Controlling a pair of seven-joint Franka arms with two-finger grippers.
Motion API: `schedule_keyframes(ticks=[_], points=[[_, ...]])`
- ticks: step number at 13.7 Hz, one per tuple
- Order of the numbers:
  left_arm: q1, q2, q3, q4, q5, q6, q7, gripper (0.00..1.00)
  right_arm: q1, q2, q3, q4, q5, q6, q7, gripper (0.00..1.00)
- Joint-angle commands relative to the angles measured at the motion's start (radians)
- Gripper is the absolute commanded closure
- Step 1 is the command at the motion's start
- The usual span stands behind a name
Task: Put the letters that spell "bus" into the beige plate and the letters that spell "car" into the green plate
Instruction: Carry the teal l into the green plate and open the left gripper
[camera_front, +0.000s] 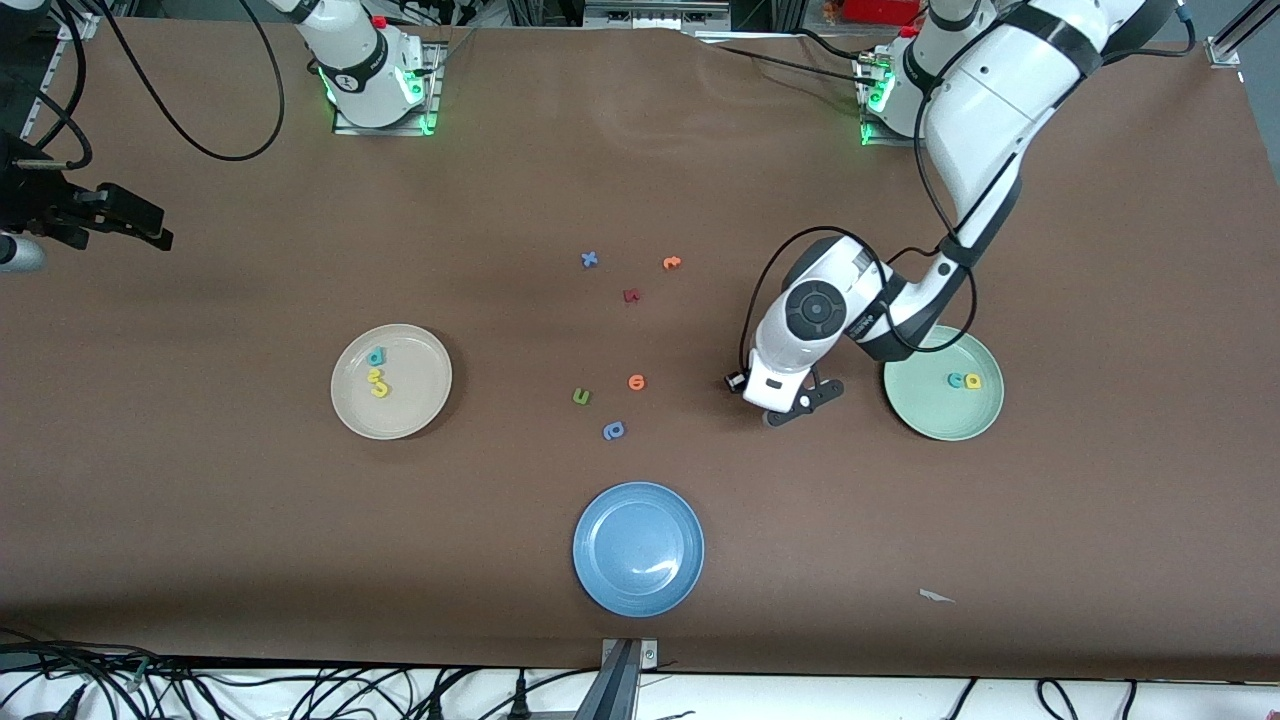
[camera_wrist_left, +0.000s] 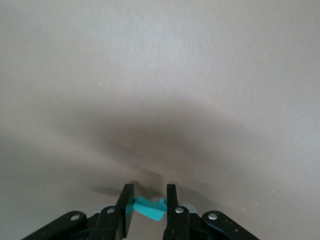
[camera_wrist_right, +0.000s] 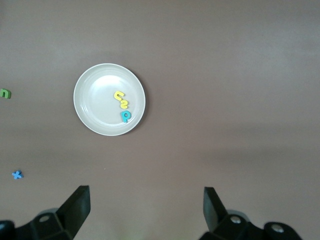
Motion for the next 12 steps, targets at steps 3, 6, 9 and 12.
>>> schedule_keyframes(ticks=[3,6,9,12], points=[[0.124,-0.116,-0.009,-0.011,0.021,-0.09,0.087,0.84,0.062,0.006,0.003,0.014,-0.012,0.015,0.006,0.0],[0.215,-0.139,-0.011,-0.013,0.019,-0.196,0.285,0.84,0.067,0.006,0.003,0.014,-0.012,0.017,0.006,0.0],[0.327,-0.154,-0.016,-0.014,0.002,-0.32,0.548,0.84,0.065,0.006,0.0,0.005,-0.002,0.015,0.006,0.0],[0.388,-0.127,-0.013,-0.031,0.005,-0.348,0.685,0.82,0.081,0.007,0.021,0.002,-0.001,0.016,0.008,0.0]])
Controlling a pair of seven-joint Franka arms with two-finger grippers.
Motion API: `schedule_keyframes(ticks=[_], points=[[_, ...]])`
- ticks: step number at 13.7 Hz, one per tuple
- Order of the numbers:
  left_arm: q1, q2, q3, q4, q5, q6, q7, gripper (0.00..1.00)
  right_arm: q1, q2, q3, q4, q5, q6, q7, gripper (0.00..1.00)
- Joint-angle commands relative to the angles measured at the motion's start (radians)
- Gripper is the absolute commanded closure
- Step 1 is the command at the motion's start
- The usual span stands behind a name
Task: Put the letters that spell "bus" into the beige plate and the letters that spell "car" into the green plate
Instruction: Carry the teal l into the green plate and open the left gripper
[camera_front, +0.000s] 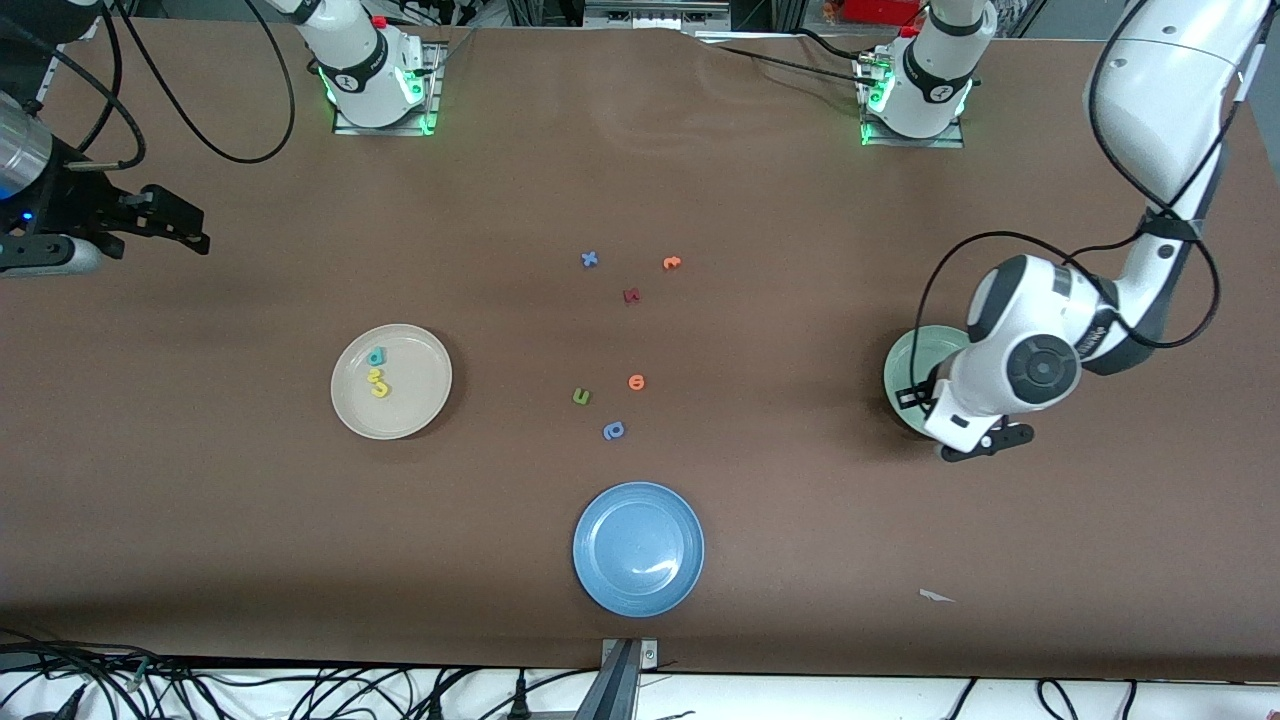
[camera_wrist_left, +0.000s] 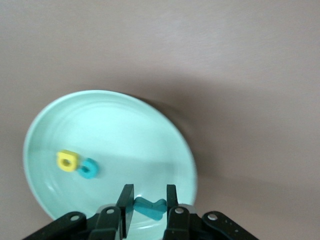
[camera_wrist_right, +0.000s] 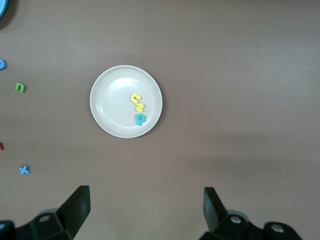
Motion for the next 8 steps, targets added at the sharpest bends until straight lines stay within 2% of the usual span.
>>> schedule_keyframes(ticks=[1,2,3,4,5,8], points=[[0.04,0.02,-0.011,-0.032,0.016,-0.011,0.092,0.81,0.006,0.0,0.008,0.002,-0.001,0.001,0.004,0.0],[0.047,0.026,-0.011,-0.032,0.016,-0.011,0.098,0.77,0.006,0.0,0.007,0.002,-0.001,-0.002,0.004,0.0],[0.052,0.025,-0.011,-0.033,0.016,-0.012,0.104,0.54,0.006,0.0,0.007,0.0,-0.001,-0.004,0.004,0.0],[0.055,0.02,-0.011,-0.026,0.016,-0.012,0.109,0.19,0.006,0.0,0.005,-0.001,-0.002,0.001,0.006,0.0],[0.055,0.013,-0.013,-0.018,0.016,-0.014,0.112,0.0,0.003,0.006,0.002,-0.001,-0.001,0.012,0.006,0.0],[0.081,-0.071,-0.017,-0.01,0.001,-0.032,0.168,0.0,0.001,0.013,0.001,-0.006,0.002,0.015,0.003,0.0]])
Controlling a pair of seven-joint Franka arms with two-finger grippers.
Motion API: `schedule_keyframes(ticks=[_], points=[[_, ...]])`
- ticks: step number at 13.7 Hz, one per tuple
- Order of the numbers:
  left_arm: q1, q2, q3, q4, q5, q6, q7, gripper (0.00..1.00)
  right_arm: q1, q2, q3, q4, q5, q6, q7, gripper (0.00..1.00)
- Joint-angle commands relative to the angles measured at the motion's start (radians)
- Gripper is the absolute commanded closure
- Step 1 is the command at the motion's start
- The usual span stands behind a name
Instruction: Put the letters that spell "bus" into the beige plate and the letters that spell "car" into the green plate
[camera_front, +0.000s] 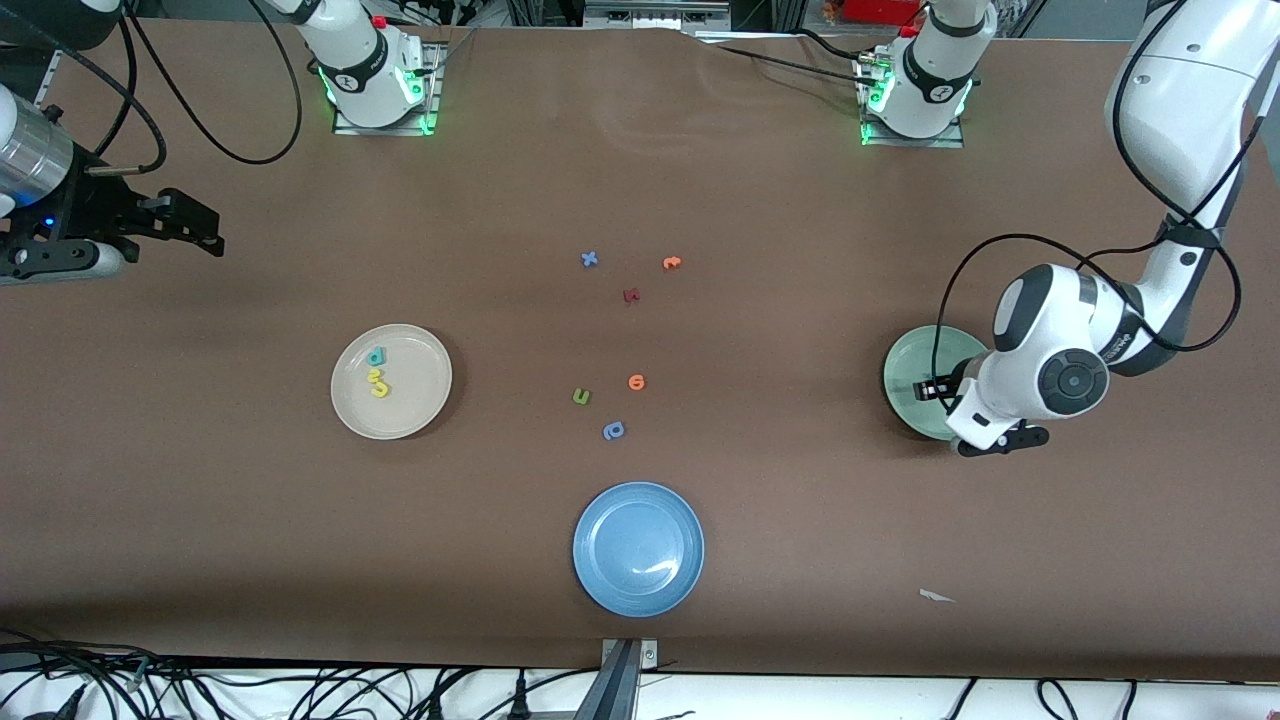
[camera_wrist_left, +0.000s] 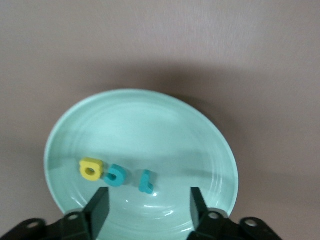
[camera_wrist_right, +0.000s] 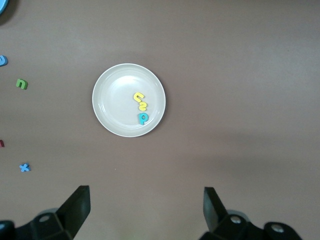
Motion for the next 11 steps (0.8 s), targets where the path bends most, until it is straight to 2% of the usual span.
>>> schedule_keyframes(ticks=[1,2,4,7,11], points=[[0.027,-0.12,-0.016,-0.002,-0.016,-0.054,0.074,0.0,0.0,0.001,-0.001,-0.005,0.016,0.011,0.003,0.0],[0.029,-0.166,-0.011,0.031,-0.054,-0.08,0.093,0.0,0.001,0.001,-0.001,-0.003,0.018,0.011,0.004,0.0],[0.027,-0.211,-0.014,0.126,-0.105,-0.216,0.108,0.0,-0.003,0.001,-0.021,-0.005,0.018,0.007,-0.005,0.0],[0.02,-0.211,-0.025,0.301,-0.152,-0.404,0.108,0.0,-0.003,0.001,-0.023,0.0,0.018,0.008,-0.011,0.0],[0.02,-0.211,-0.027,0.368,-0.156,-0.413,0.145,0.0,-0.004,0.002,-0.026,-0.002,0.024,0.011,-0.011,0.0]])
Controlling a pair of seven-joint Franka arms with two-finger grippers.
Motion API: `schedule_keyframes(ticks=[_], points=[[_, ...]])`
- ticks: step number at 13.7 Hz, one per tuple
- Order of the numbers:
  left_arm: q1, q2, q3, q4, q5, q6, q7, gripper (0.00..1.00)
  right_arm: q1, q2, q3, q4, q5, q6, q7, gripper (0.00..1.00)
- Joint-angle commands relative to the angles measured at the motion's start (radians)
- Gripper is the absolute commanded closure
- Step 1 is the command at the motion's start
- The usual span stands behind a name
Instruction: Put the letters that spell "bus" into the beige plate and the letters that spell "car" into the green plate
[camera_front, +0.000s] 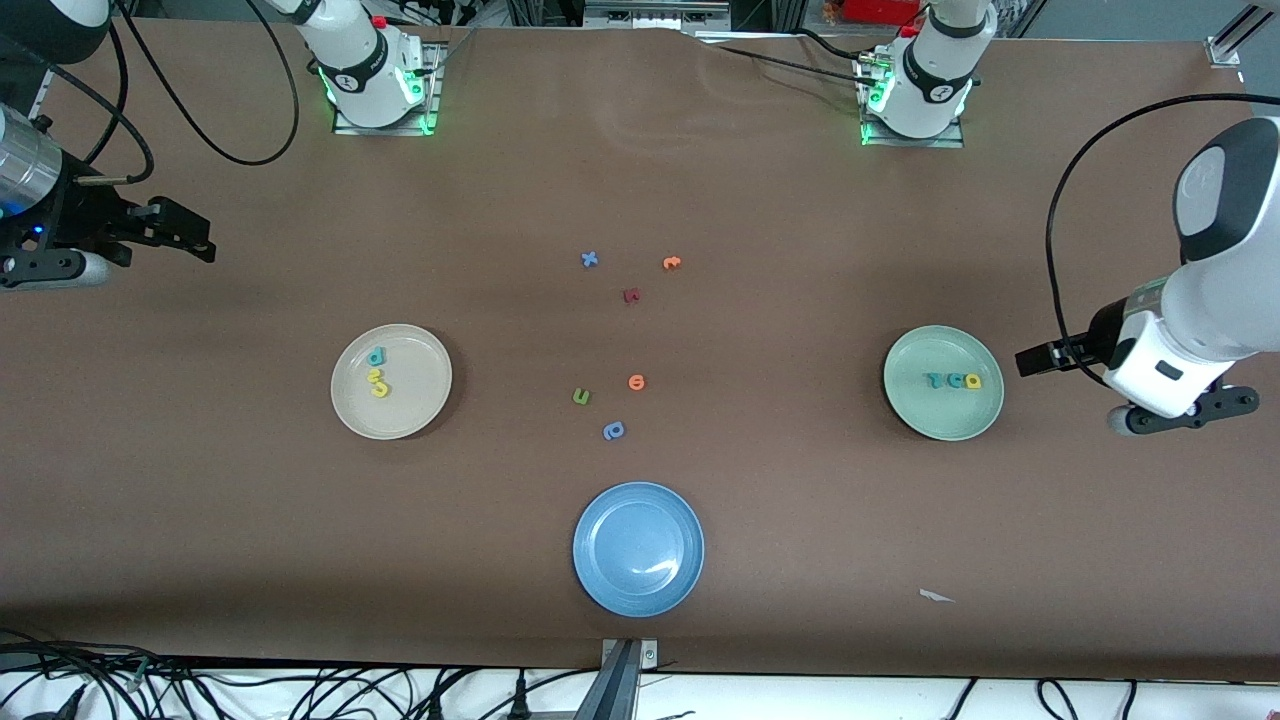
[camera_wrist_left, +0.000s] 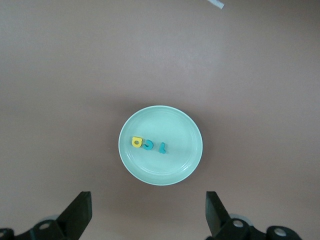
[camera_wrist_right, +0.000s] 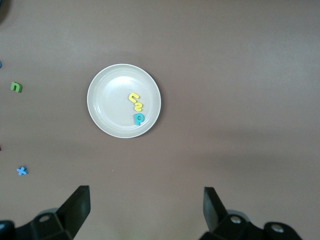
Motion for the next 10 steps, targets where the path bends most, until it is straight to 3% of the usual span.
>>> schedule_keyframes(ticks=[1,3,5,9,10], points=[[-0.005,0.016,0.002,0.057,-0.015,-0.027,0.116,0.0,-0.005,-0.004,-0.008,-0.002,0.019,0.008,-0.01,0.0],[-0.063,0.009,0.041,0.06,-0.021,-0.04,0.156,0.0,-0.005,0.007,-0.022,0.0,0.028,0.007,-0.011,0.0],[-0.185,-0.02,0.196,0.06,-0.033,-0.04,0.165,0.01,-0.005,0.007,-0.028,-0.002,0.047,0.002,-0.011,0.0],[-0.348,-0.056,0.426,0.054,-0.153,-0.04,0.271,0.01,-0.004,0.007,-0.028,0.0,0.047,0.001,-0.011,0.0],[-0.377,-0.067,0.457,0.04,-0.156,-0.04,0.283,0.02,-0.004,0.007,-0.028,0.0,0.047,0.001,-0.011,0.0]])
